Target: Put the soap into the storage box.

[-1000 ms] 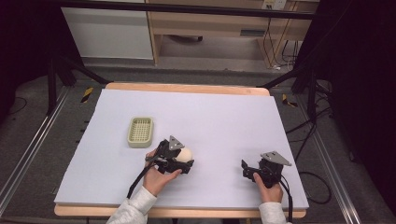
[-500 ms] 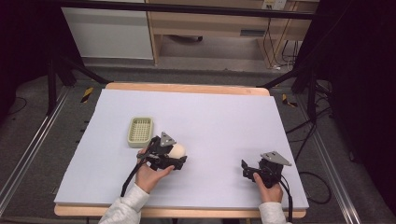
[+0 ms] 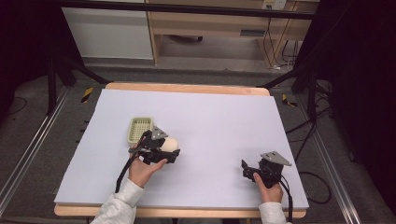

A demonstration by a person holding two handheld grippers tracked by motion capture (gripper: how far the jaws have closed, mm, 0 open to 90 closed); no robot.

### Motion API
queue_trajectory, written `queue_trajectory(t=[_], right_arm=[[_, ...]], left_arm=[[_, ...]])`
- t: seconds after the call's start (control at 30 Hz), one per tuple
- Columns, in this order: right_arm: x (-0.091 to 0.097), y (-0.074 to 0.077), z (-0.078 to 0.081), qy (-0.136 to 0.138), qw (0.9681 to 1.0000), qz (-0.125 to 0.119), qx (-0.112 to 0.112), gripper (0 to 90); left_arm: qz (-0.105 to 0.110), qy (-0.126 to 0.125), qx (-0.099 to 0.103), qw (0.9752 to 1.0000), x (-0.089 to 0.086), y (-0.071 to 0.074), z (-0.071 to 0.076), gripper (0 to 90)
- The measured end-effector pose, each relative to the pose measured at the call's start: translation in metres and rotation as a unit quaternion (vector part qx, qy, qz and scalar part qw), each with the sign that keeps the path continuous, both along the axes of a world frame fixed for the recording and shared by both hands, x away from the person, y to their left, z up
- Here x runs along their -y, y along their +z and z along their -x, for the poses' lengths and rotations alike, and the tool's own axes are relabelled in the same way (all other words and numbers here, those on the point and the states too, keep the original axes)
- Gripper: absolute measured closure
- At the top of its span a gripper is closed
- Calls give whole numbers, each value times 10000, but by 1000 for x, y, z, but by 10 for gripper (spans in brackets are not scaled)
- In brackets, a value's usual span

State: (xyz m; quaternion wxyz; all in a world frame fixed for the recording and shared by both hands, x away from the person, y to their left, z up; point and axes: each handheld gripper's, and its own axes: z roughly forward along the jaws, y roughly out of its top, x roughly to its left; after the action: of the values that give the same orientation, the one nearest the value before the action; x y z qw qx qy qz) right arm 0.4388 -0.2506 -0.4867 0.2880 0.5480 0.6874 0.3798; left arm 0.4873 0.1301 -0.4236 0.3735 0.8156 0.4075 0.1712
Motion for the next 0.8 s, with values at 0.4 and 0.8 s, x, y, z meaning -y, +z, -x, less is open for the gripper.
queue_trajectory(t=[0.4, 0.8], right_arm=[[0, 0, 0, 1, 10000, -12, -3, 43], [0, 0, 0, 0, 10000, -11, -9, 43]], left_arm=[[-51, 137, 60, 9999, -14, 6, -10, 237], [-39, 274, 66, 9996, -28, 8, -22, 237]])
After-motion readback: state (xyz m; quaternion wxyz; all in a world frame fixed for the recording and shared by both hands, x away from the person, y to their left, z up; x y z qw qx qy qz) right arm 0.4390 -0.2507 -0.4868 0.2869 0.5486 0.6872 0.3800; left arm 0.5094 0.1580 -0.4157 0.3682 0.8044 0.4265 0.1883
